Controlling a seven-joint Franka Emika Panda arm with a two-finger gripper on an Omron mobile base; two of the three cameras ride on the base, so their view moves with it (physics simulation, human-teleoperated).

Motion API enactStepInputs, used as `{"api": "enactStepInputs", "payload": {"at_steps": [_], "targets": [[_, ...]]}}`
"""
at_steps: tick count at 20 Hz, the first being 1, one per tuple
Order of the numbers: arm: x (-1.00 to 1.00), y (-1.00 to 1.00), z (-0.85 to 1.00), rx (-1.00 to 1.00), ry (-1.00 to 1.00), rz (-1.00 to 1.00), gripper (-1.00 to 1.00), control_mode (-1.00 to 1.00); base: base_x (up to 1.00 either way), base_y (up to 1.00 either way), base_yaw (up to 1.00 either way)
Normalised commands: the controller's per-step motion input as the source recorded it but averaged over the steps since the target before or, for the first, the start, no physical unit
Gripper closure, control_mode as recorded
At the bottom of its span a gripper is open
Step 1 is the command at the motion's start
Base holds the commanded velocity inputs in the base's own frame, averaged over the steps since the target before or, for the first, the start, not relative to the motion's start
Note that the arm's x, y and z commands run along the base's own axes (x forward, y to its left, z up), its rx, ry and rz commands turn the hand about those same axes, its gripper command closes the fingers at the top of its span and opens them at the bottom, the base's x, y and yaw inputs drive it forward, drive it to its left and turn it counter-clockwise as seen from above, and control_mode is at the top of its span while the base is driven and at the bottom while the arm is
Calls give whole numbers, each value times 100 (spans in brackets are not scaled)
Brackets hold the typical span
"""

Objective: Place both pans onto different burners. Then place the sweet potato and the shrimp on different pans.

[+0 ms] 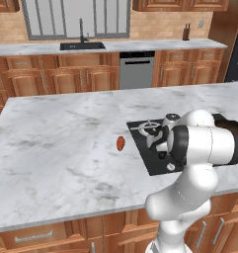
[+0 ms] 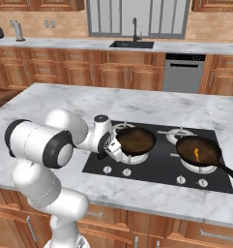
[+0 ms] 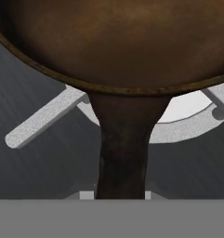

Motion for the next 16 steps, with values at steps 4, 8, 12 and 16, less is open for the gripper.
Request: {"api": "enactStepInputs", "payload": {"at_steps": [4, 8, 12, 16], "targets": [[0, 0, 0, 0, 0, 0, -100, -100, 0, 0, 0], [0, 0, 20, 0, 0, 0, -100, -100, 0, 0, 0], [-14, 0, 56, 0, 0, 0, -100, -100, 0, 0, 0], [-8, 0, 80, 0, 0, 0, -100, -100, 0, 0, 0]]}}
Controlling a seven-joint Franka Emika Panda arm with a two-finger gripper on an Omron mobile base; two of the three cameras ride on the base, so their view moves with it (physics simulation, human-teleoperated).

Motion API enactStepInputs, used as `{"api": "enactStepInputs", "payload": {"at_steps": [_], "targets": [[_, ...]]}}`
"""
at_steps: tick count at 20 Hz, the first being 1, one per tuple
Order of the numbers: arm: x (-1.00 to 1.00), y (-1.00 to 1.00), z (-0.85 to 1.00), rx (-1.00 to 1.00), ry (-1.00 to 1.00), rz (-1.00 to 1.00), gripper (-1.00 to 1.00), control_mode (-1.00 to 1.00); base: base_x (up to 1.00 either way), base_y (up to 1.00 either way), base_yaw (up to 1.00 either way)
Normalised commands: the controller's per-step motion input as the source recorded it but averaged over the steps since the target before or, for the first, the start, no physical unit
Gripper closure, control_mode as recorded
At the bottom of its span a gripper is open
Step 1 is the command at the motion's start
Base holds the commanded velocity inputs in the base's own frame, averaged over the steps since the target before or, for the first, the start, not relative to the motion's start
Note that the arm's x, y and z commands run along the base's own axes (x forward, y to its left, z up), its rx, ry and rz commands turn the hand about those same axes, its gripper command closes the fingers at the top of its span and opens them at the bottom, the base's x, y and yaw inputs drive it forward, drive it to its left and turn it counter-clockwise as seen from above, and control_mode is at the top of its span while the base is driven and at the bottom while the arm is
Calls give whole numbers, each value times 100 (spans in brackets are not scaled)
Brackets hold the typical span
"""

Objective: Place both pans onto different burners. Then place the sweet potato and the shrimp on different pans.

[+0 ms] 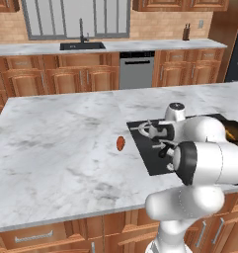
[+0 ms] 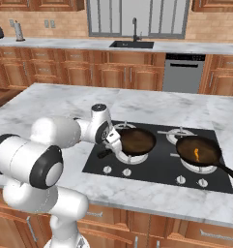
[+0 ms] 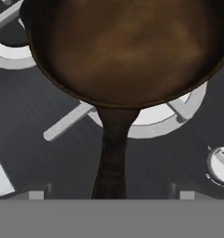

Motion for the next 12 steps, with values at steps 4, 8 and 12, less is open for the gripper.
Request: {"api": "enactStepInputs", "payload": {"at_steps": [4, 8, 12], "targets": [[2, 33, 72, 0, 6, 5, -100, -100, 0, 0, 0], [24, 51, 50, 0, 17, 15, -100, -100, 0, 0, 0], [33, 53, 23, 0, 20, 17, -100, -100, 0, 0, 0]]}}
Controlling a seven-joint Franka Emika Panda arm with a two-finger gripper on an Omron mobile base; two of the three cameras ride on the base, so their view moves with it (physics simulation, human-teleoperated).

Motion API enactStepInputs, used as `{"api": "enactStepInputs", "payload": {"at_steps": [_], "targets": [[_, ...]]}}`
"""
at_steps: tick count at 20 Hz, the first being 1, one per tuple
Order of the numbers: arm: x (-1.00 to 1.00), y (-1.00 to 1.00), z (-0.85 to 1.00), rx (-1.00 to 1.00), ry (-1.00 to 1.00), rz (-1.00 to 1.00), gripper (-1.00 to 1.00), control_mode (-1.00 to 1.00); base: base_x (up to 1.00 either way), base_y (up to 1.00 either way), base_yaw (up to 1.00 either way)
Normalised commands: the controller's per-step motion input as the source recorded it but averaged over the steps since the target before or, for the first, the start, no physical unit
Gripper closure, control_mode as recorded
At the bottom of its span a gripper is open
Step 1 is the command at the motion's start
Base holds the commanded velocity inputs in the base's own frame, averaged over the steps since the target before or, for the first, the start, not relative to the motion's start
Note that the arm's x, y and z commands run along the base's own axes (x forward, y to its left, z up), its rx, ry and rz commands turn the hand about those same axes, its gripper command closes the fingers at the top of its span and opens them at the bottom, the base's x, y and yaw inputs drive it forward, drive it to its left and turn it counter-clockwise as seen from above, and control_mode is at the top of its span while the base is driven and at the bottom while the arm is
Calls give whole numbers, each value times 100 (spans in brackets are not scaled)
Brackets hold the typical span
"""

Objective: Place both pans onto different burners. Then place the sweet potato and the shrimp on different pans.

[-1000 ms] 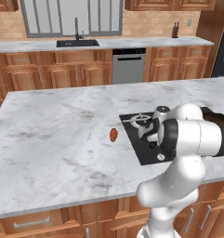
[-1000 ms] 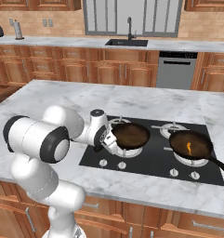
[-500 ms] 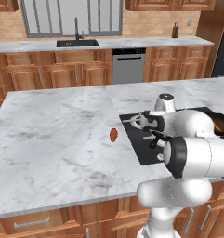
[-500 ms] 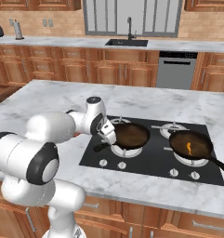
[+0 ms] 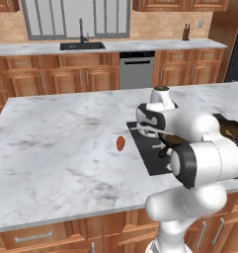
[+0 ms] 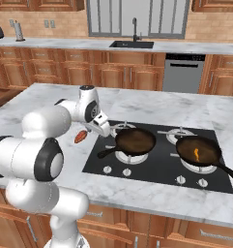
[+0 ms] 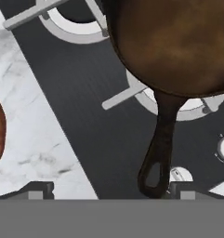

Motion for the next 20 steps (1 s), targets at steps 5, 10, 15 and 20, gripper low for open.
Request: {"api": "enactStepInputs", "payload": {"at_steps": [5, 10, 15, 20], "targets": [[24, 57, 3, 0, 19, 19, -100, -100, 0, 0, 0], [15, 52, -1, 0, 8, 18, -100, -100, 0, 0, 0], [25, 45, -9, 0, 0, 11, -100, -100, 0, 0, 0], [17, 38, -22, 0, 0, 9, -100, -100, 0, 0, 0]]}}
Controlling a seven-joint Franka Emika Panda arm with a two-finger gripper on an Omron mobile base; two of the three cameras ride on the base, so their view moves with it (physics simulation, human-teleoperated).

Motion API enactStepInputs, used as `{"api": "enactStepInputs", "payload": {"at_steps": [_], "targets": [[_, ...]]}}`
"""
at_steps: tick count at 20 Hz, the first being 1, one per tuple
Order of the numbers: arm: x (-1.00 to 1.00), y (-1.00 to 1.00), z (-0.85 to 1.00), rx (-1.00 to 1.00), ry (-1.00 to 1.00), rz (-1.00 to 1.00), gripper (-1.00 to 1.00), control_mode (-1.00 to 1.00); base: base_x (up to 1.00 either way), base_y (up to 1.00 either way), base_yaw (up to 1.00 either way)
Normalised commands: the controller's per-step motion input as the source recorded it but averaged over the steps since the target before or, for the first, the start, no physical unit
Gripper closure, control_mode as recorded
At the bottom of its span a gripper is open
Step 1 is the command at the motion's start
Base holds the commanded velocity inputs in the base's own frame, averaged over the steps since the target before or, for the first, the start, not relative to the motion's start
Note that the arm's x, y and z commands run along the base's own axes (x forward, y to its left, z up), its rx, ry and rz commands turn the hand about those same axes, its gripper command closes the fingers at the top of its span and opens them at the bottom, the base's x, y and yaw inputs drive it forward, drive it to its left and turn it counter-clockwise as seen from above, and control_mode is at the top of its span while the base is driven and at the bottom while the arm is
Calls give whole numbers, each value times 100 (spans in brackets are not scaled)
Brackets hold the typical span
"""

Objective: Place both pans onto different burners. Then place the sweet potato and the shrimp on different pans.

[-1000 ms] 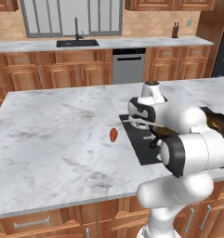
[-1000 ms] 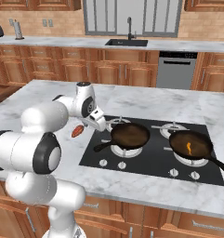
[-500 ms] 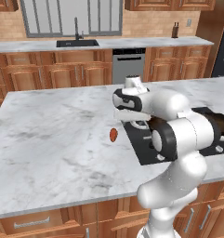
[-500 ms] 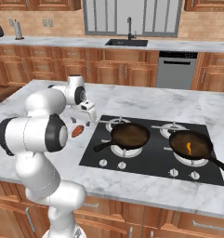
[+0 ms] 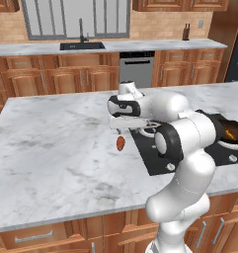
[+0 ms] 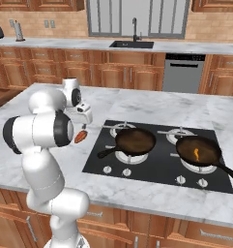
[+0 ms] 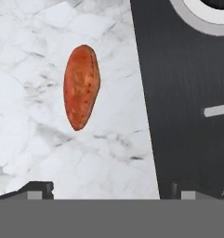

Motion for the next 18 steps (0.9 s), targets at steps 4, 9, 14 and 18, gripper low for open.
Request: {"api": "enactStepInputs", "payload": {"at_steps": [4, 9, 14, 18], "targets": [[18, 9, -26, 4, -6, 2, -100, -100, 0, 0, 0], [6, 0, -26, 6, -15, 0, -100, -100, 0, 0, 0], [20, 0, -30, 0, -15, 0, -100, -100, 0, 0, 0], [27, 4, -26, 0, -10, 0, -100, -100, 0, 0, 0]]}}
